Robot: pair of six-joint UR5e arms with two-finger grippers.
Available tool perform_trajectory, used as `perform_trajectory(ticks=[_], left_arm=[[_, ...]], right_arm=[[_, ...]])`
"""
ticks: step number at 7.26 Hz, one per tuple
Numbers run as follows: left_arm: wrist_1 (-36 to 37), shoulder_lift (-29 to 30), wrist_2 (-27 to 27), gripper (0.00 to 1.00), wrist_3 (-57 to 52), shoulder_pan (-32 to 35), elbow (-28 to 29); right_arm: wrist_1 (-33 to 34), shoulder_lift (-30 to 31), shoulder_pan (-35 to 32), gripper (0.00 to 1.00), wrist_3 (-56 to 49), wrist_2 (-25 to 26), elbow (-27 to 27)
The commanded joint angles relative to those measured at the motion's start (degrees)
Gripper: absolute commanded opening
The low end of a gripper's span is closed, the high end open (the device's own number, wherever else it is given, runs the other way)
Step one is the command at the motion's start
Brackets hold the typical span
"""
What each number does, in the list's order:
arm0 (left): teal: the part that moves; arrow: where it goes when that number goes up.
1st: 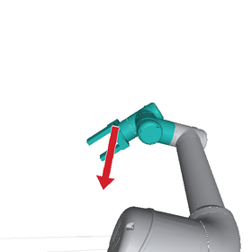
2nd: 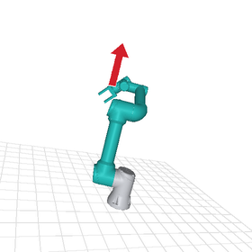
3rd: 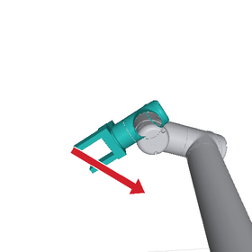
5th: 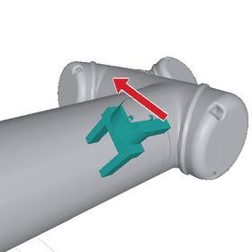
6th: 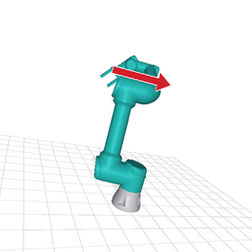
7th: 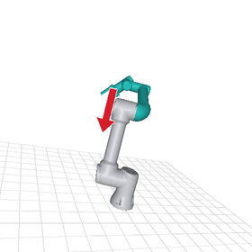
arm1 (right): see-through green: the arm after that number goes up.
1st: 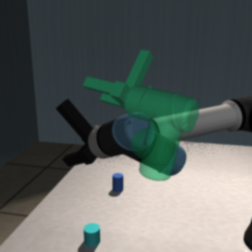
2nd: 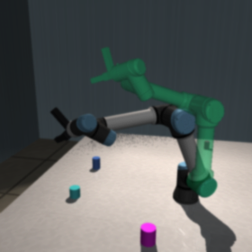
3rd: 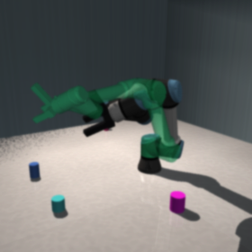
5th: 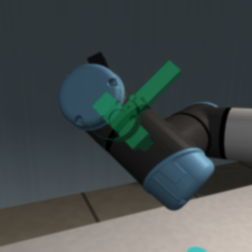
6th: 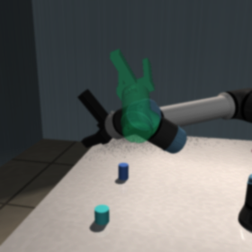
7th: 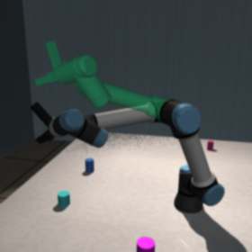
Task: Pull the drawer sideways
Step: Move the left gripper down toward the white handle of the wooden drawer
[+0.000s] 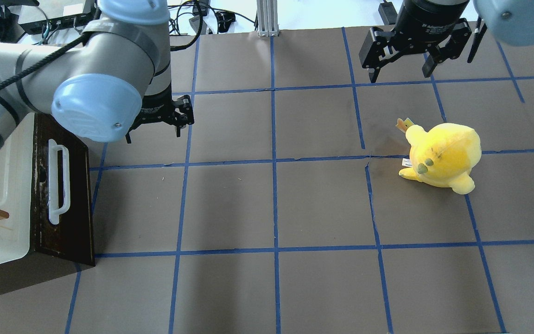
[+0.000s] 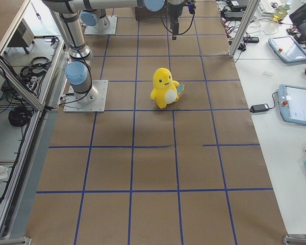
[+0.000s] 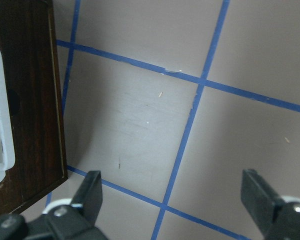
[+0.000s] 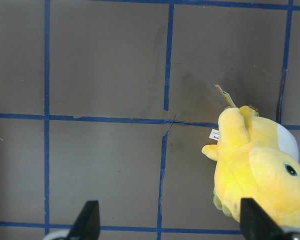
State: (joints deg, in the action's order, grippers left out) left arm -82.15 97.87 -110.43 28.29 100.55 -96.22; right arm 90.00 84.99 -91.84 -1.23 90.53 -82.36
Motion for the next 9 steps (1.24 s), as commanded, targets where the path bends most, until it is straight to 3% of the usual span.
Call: perform_trajectory(ticks=[1,3,4,7,9], left_arm=[[0.06,3.19,-15.2,1.0,3.18,1.49,-3.78],[-0.47,5.74,-27.24,1.0,3.7,1.49,-7.99],[-0.47,6.36,-30.34,1.0,3.53,1.49,-9.41],[-2.04,9.0,-31.16,1.0,3.0,-1.84,-10.91],[-2.22,10.75,-41.22,1.0,2.74,-4.48,-11.44]], right_arm=[[0.0,0.0,0.0,1.0,0.0,0.0,0.0],[0.0,0.0,0.0,1.0,0.0,0.0,0.0],[0.0,0.0,0.0,1.0,0.0,0.0,0.0],[0.0,0.0,0.0,1.0,0.0,0.0,0.0],[0.0,0.0,0.0,1.0,0.0,0.0,0.0]])
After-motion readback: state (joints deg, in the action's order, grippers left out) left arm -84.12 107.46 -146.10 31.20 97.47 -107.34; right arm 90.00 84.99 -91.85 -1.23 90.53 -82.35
